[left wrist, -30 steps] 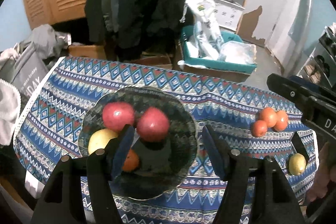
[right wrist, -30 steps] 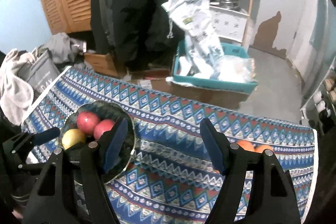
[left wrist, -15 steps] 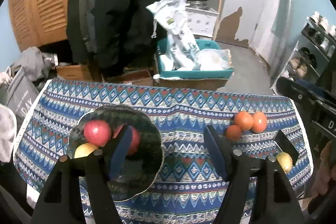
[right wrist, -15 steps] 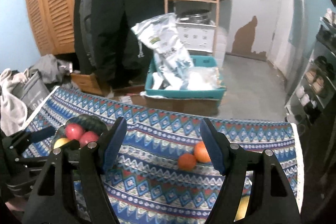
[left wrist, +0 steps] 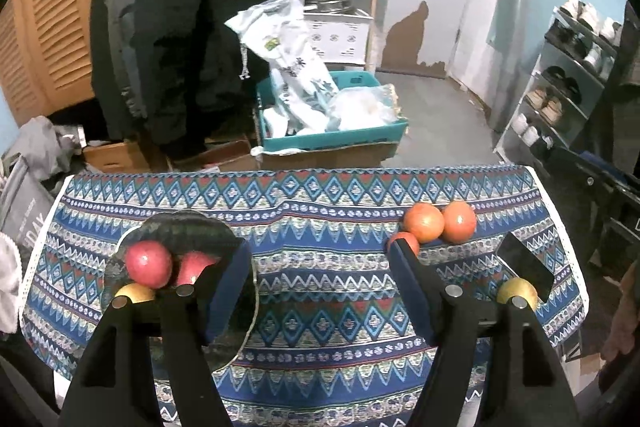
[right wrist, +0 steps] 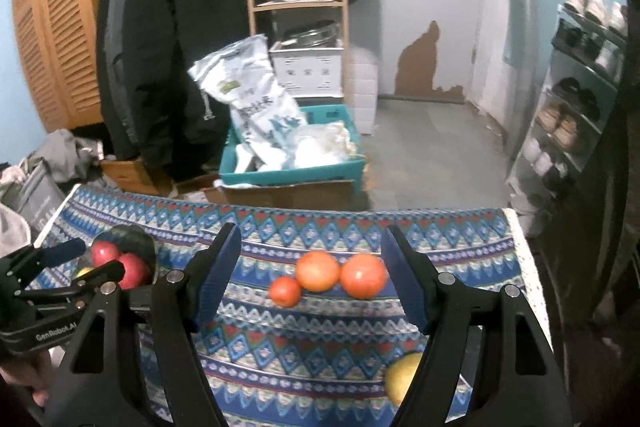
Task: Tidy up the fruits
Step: 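Move both grippers back from the bowl toward the remaining oranges, then grasp an orange with the left gripper while the right gripper grasps a large orange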
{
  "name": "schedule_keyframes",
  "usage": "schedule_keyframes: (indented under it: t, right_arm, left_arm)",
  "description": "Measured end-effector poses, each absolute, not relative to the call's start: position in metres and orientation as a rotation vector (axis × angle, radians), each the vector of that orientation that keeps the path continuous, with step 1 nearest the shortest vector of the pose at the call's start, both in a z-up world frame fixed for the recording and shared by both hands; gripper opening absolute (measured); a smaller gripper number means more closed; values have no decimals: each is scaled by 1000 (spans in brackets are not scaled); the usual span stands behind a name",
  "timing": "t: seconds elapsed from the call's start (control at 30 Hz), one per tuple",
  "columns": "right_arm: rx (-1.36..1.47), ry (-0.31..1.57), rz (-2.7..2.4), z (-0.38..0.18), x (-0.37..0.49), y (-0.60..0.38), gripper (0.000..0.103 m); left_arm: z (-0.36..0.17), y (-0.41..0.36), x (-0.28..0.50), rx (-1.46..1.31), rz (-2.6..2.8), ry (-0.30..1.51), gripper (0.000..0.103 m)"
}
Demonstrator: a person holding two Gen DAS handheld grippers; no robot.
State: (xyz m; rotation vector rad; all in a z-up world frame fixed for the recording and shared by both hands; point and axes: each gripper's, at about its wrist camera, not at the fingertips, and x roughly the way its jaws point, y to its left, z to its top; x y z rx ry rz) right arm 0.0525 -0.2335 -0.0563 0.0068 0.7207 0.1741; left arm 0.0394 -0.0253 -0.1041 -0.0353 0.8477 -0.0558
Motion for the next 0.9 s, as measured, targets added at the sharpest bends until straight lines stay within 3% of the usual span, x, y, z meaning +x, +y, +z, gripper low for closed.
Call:
schedule_keyframes:
  t: [0.7, 0.9]
  right_arm:
    - [43, 772, 91, -80, 47, -293, 74]
    - [41, 808, 87, -92, 53, -294, 79]
  left_arm:
    - [-118, -82, 53, 41, -129, 882, 74]
    - [-131, -87, 63, 47, -143, 906, 77]
